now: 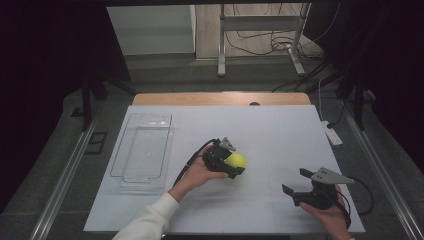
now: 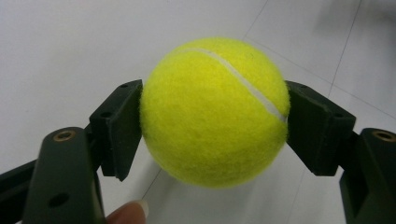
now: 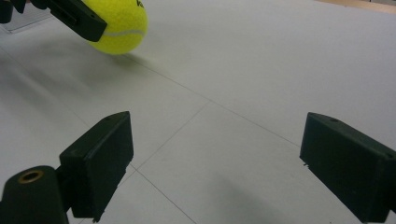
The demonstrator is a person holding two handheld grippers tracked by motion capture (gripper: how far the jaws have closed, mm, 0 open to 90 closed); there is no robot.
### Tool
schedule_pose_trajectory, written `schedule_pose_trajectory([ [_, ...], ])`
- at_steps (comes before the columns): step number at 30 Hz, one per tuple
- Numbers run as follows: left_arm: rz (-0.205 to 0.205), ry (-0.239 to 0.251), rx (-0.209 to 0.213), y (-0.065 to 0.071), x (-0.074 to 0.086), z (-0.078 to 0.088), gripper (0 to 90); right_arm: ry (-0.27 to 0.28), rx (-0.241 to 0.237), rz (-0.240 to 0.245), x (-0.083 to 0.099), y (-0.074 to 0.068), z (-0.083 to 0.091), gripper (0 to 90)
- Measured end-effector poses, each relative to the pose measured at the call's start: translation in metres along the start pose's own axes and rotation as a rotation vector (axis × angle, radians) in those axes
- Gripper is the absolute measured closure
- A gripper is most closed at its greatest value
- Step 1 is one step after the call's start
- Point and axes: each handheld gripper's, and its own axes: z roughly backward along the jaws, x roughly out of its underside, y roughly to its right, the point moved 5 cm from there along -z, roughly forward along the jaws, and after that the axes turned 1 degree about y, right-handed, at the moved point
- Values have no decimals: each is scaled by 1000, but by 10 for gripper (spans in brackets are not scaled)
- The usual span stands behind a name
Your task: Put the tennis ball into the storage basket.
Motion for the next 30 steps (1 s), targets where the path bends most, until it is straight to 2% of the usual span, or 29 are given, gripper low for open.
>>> schedule_pose_trajectory([
  [30,9,163,-30,-3,-11,42,270,1,-7,4,-1,0,-3,100],
])
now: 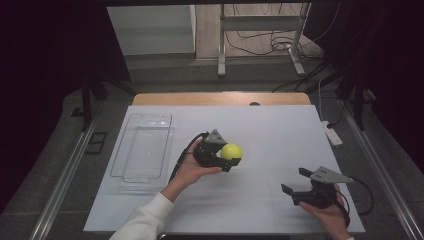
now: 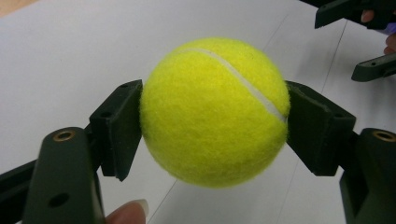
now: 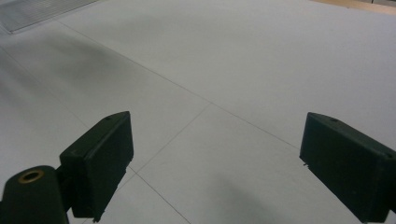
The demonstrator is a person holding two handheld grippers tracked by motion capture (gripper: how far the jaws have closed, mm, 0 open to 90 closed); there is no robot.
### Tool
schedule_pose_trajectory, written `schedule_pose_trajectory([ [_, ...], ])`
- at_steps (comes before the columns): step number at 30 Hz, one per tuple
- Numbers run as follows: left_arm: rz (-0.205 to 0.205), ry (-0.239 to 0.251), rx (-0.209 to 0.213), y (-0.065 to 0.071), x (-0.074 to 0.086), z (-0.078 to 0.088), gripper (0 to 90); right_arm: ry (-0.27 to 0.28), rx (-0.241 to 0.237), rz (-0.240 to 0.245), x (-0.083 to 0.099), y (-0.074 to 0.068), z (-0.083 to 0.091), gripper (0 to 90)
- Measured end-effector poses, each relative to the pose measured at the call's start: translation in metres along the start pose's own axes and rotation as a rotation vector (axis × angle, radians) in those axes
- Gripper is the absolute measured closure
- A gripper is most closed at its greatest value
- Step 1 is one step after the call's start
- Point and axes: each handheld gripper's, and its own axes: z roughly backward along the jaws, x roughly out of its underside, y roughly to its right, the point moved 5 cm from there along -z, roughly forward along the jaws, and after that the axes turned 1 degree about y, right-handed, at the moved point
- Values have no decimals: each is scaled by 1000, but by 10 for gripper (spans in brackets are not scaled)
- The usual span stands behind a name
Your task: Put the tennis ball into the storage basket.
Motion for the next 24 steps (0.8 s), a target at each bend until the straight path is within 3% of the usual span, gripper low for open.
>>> schedule_pose_trajectory([
  [24,4,88,-17,-2,-11,22,270,-7,4,1,1,1,-1,102],
])
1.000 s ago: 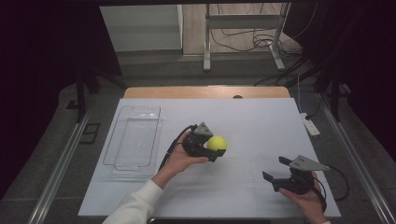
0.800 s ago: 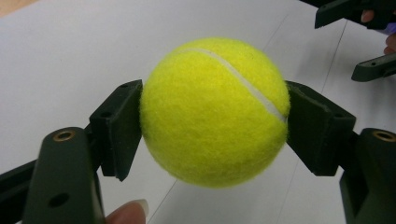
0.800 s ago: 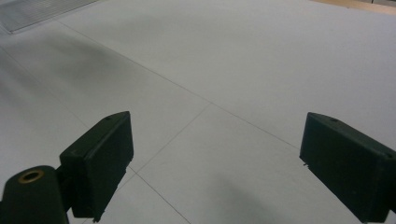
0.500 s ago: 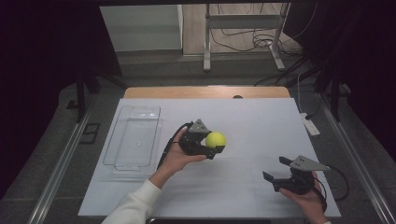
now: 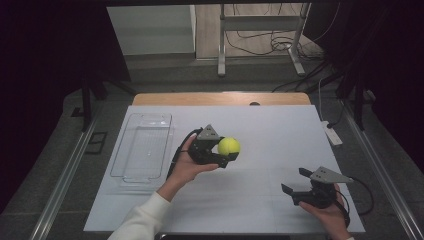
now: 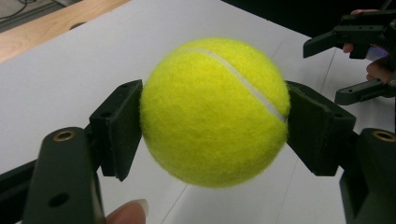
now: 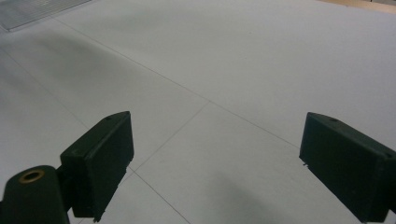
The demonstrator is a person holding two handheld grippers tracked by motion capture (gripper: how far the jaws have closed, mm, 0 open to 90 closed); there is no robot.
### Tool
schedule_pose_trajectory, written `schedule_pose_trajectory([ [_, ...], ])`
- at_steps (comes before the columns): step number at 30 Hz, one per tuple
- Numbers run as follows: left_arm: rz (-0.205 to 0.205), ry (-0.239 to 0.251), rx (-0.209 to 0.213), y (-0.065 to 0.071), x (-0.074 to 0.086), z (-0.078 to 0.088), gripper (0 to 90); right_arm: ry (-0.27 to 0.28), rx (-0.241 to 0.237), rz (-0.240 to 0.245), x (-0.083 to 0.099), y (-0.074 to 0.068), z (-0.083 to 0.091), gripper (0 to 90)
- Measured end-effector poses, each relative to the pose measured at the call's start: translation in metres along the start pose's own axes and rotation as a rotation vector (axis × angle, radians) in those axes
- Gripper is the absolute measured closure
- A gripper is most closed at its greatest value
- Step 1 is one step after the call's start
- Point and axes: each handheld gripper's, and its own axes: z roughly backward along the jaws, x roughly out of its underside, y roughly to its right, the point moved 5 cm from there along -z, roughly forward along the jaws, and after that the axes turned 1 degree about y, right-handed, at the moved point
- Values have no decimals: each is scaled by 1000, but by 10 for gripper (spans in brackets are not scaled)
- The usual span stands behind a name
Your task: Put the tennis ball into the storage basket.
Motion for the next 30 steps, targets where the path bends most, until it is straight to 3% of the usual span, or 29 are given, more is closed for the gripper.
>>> schedule_pose_trajectory([
  [30,21,78,-34,-10,-9,22,270,-2,1,1,0,0,0,103],
])
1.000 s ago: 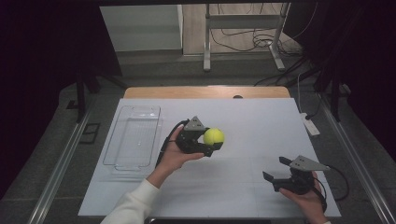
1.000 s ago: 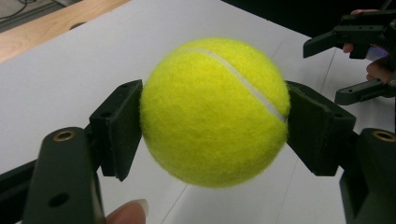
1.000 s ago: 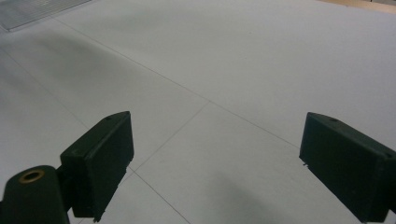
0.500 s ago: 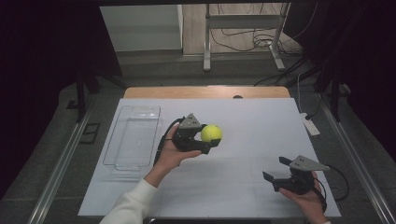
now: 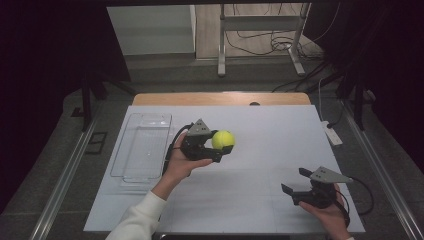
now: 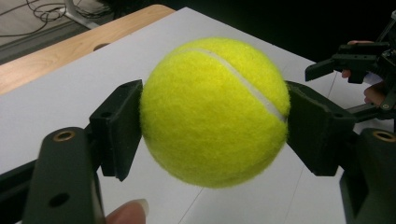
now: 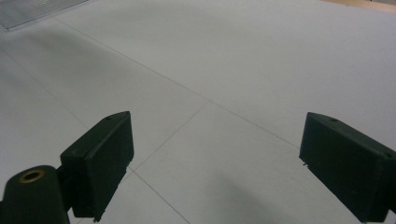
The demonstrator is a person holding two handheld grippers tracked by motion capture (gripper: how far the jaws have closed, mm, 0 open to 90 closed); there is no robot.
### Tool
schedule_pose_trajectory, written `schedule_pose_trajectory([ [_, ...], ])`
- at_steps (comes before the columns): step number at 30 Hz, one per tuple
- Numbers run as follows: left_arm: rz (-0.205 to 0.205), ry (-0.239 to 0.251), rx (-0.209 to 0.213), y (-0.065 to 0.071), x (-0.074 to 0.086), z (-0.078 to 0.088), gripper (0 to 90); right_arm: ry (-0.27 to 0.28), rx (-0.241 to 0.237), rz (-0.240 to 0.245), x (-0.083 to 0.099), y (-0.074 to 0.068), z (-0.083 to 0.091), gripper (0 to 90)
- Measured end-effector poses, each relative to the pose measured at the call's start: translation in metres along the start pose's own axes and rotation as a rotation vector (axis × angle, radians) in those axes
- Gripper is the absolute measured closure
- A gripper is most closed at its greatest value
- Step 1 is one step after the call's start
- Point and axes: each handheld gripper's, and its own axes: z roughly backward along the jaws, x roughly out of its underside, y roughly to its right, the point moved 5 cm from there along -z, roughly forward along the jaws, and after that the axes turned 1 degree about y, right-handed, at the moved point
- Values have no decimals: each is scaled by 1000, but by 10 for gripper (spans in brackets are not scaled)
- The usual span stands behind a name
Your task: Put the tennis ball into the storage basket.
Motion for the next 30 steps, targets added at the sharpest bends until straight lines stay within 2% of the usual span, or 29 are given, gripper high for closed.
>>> schedule_pose_trajectory([
  [30,37,78,-40,-15,-10,24,270,-2,4,-3,1,1,0,102],
])
